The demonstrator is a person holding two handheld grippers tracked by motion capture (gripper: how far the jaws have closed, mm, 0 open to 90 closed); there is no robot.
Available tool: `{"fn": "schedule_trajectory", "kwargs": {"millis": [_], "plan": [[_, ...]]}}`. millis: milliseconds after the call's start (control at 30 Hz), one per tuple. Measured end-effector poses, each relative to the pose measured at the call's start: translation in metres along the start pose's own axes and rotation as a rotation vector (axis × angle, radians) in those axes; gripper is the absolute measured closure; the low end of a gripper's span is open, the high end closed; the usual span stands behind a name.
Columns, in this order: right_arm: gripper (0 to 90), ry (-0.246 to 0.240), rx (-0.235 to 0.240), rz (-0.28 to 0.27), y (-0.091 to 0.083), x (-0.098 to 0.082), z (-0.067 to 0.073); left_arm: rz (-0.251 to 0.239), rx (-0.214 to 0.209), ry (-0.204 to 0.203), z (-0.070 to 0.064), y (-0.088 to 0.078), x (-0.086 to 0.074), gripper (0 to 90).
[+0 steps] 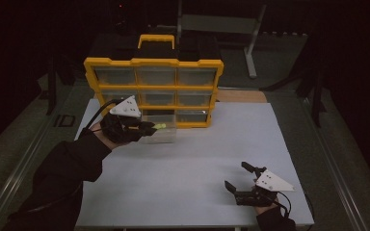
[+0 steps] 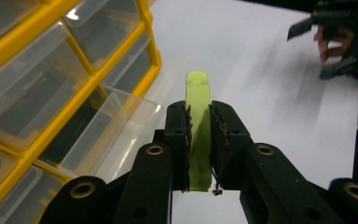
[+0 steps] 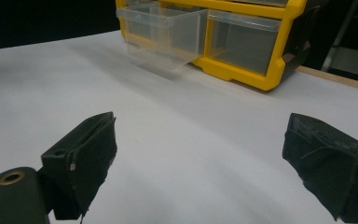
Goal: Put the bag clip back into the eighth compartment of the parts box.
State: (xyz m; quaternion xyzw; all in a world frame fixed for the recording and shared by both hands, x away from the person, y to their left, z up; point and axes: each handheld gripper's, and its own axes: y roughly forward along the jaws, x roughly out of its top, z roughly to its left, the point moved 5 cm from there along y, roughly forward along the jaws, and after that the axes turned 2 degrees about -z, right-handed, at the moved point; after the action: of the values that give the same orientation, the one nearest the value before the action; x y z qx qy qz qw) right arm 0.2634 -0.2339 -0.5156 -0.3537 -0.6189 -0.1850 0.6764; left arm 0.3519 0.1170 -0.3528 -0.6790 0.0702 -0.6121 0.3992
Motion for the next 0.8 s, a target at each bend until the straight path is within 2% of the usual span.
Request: {"fn": "schedule_trajectory", "kwargs": {"millis": [300,600,800], "plan": [[9.8,0.002,0.001,0.002,0.0,0.0,0.0,-0.04,0.055,-0.033,0.021,-0.005,0.014,79.0],[9.8,0.004,0.003,0.002,0.001,-0.001,0.0,-0.05,0.082,-0.042,0.039,-0.002,0.03,79.0],[9.8,0.003,0.003,0.001,0.0,-0.001,0.0,-0.074,0.085,-0.056,0.05,0.003,0.033,79.0]]}}
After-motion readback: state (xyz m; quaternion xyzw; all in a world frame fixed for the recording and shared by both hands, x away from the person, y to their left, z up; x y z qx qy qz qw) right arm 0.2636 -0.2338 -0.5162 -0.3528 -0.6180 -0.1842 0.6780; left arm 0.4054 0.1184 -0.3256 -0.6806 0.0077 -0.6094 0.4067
